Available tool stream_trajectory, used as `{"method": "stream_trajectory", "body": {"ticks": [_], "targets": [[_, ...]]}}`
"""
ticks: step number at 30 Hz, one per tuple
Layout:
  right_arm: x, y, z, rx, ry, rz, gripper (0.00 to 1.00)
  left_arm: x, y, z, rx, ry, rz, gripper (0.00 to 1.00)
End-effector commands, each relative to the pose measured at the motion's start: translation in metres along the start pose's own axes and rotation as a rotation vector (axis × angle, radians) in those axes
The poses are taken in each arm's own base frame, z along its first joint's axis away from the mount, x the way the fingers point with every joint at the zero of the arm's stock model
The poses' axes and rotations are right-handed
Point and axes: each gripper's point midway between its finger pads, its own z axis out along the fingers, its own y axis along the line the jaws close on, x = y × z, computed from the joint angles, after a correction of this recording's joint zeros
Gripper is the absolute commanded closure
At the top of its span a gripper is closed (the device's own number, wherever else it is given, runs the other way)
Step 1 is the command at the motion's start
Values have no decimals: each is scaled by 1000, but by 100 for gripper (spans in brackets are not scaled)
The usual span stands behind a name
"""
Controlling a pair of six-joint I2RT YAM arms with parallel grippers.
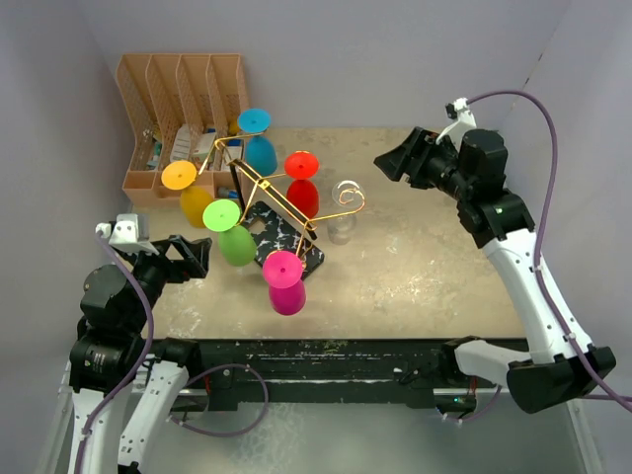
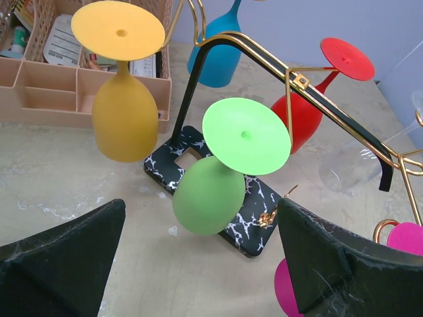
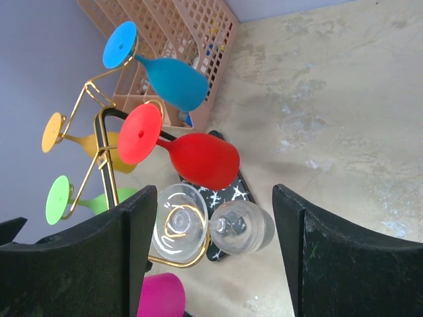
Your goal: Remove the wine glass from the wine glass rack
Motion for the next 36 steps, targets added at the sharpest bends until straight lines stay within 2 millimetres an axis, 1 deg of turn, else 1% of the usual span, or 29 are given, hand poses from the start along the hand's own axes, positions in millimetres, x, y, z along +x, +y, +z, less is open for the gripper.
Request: {"method": "stream_trajectory", "body": {"ticks": [1, 3, 6, 10, 16, 23, 28, 32, 36], "targets": [[2, 11, 8, -65, 30, -19, 27, -11, -7, 1, 34, -39, 5, 1], [10, 17, 13, -111, 78, -12, 29, -11, -7, 0, 35, -41, 6, 1], [22, 15, 21, -124, 143, -2, 33, -12, -7, 0, 35, -42, 6, 1], [32, 11, 25, -122, 191, -7, 36, -11, -7, 0, 33, -40, 5, 1], [38, 18, 23, -173, 219, -20, 38, -10, -7, 1, 32, -35, 5, 1], [46, 24, 25, -222, 257, -28, 39, -10, -6, 1, 28, -38, 4, 1], [48, 31, 26, -251, 264, -36, 42, -10, -6, 1, 29, -36, 4, 1], [52, 37, 27, -276, 279, -40, 46, -10, -6, 1, 29, -37, 5, 1], [56, 42, 28, -294, 292, -46, 55, -10, -6, 1, 29, -37, 5, 1]]}}
